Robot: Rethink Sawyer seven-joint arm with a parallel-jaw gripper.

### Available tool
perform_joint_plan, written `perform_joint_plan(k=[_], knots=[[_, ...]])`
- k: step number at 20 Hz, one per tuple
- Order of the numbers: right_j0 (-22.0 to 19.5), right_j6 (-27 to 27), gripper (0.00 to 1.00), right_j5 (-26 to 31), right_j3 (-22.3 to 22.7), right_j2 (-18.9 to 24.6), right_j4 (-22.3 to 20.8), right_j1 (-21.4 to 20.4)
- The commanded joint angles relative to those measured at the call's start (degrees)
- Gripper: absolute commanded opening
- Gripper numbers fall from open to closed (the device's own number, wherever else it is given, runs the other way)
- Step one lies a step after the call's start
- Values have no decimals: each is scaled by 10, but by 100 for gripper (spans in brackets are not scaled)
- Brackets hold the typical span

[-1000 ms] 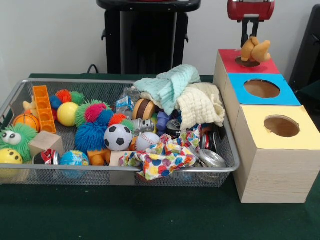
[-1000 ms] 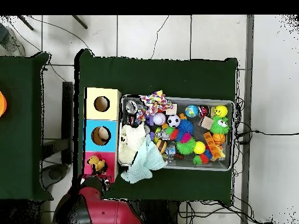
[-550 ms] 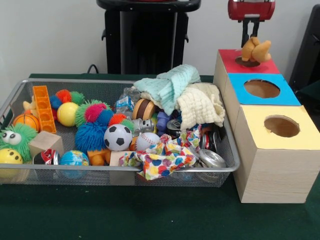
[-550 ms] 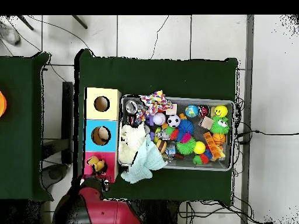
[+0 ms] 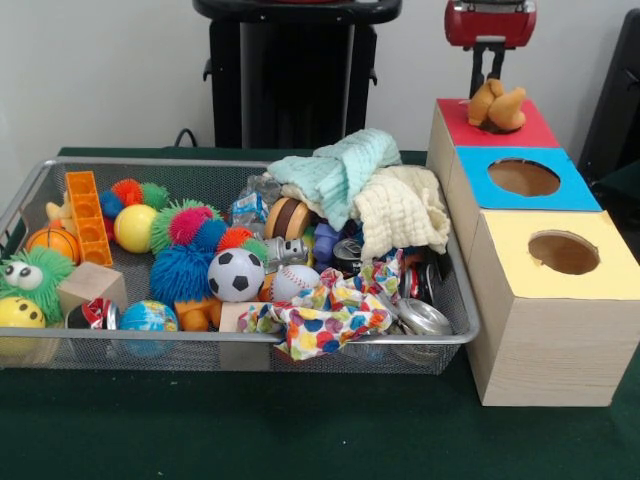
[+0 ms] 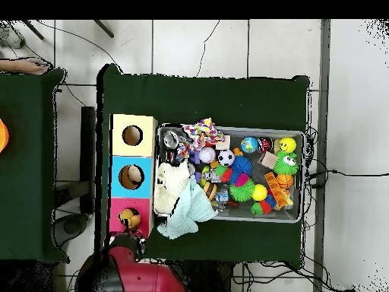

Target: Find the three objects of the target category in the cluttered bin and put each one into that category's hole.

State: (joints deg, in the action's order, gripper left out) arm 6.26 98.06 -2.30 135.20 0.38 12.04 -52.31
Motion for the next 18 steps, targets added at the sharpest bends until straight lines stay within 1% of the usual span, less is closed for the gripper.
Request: perform_joint_plan(k=[1, 9, 12, 16, 18], knots=[[-38, 138, 0, -43, 28, 46, -20, 22], [-45, 133, 0, -53, 32, 48, -25, 26], [-33, 127, 0, -53, 26, 34, -23, 25], [-31, 134, 0, -61, 25, 35, -20, 26], [-17, 127, 0, -53, 18, 21, -13, 25]])
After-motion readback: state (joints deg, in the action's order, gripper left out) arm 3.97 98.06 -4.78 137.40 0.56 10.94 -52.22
